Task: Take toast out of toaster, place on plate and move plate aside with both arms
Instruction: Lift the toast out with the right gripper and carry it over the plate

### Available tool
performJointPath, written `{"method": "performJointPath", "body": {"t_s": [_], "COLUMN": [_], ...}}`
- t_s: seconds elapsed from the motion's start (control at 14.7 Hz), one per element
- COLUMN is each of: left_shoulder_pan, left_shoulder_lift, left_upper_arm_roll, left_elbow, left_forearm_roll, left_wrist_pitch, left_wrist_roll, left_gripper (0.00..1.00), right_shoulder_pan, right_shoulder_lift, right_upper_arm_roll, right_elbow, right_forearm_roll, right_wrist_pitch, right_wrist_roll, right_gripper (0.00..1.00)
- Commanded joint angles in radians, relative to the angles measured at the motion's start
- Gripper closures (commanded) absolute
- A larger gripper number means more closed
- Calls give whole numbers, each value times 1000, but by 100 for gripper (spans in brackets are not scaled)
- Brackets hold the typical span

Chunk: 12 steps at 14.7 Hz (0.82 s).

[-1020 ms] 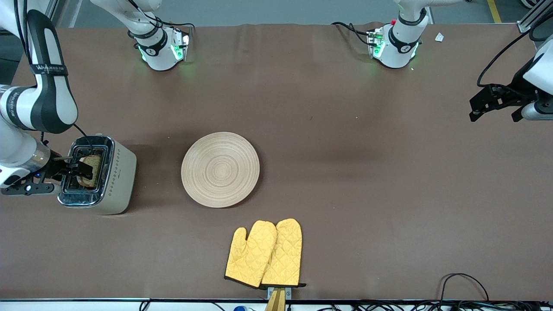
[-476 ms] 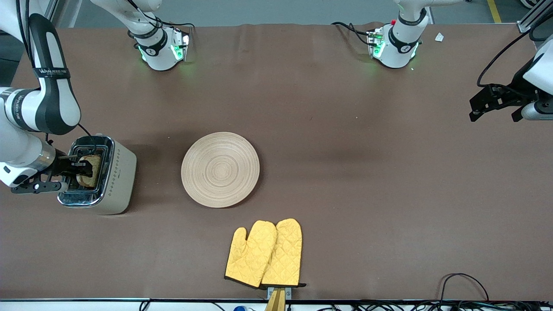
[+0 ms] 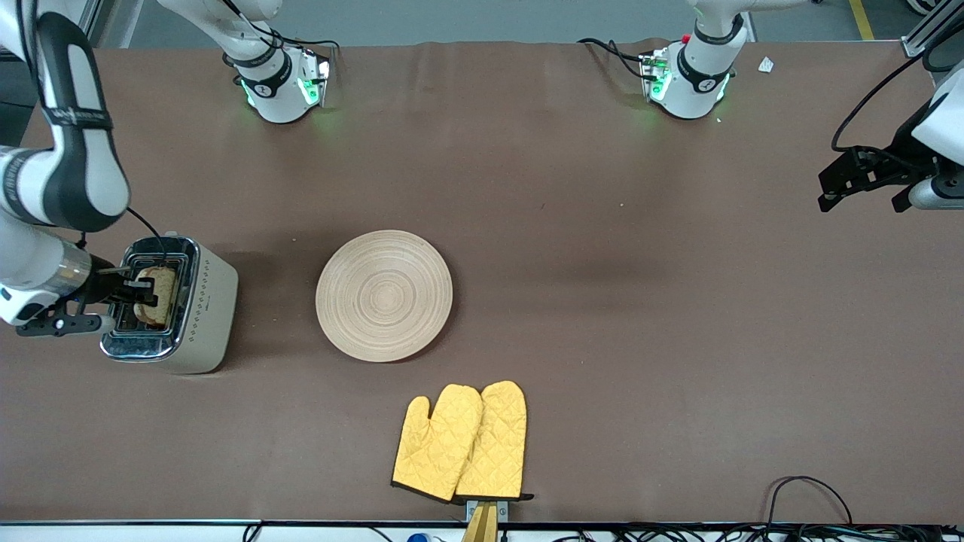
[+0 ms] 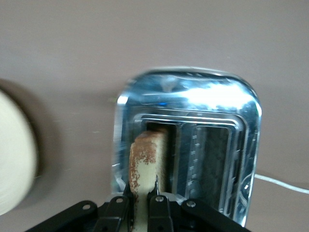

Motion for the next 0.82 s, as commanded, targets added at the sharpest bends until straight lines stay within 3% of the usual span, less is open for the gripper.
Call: {"method": "performJointPath", "body": {"t_s": [0.0,0.14,0.41,0.61,0.75], "left_shoulder_pan": [2,2,2,2,2], "left_shoulder_lift": [8,8,8,8,8], "left_upper_arm_roll": [-4,-4,-4,-4,-4], "left_elbow": [24,24,24,24,24], "left_forearm_roll": [17,17,17,17,17], "left_wrist_pitch": [-21,-20,-20,-20,-20], "left_wrist_roll": [8,8,8,8,8], "left_gripper": [0,0,0,0,0], "right_shoulder_pan": [45,88,168,245,298], "right_shoulder_lift": [-26,-26,16,41,62], "right_upper_arm_roll": [0,0,5,3,3], "right_elbow": [187,255,209,76,-18], "right_forearm_roll": [36,5,51,209,377], "right_wrist_pitch": [-181,-235,-185,-89,30], "right_wrist_roll": [-6,1,96,142,230], "right_gripper": [100,100,100,100,100]}}
